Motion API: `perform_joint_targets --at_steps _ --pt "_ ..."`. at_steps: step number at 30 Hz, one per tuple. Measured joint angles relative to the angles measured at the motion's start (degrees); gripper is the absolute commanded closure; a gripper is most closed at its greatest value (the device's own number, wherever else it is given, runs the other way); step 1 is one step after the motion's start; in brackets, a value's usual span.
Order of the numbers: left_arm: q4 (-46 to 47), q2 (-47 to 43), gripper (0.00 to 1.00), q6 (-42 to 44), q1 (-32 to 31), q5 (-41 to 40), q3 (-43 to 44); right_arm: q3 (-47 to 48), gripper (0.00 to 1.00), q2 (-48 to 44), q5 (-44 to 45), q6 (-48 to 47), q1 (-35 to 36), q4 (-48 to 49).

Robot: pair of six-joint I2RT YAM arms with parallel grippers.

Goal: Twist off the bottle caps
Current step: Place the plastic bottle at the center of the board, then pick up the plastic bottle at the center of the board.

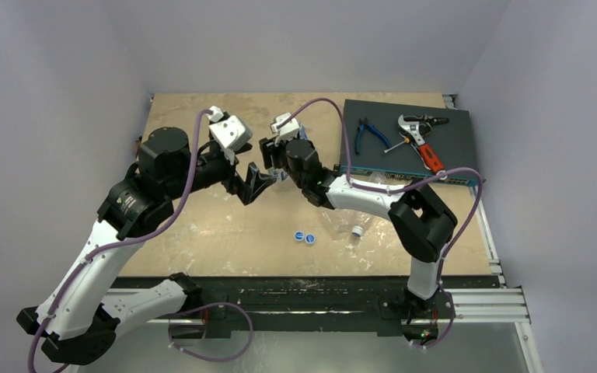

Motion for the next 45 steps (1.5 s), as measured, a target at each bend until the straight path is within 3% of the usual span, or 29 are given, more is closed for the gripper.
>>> perform_joint_targets --at_steps 10,15,19,29,45 --pt "0.0 1.1 0.0 0.0 0.0 -1.9 1.9 -0.1 0.07 -13.6 -2.4 4.6 0.0 -9.2" --pt "-0.1 2.1 0.0 0.0 0.0 -2.9 3.6 -3.5 0.01 -25.7 -1.6 10.4 0.0 -17.2" --pt "-0.2 2.5 0.0 0.0 0.0 -2.9 4.0 -4.6 0.01 -29.7 0.0 15.0 -1.2 -27.4" --pt "-0.3 2.9 0.0 0.1 0.0 -2.6 4.7 -11.3 0.01 -23.4 0.7 20.0 -8.9 -46.5" --pt "-0.3 2.9 0.0 0.1 0.0 -1.1 4.7 -12.6 0.01 -10.3 -4.3 20.5 -10.1 -45.0"
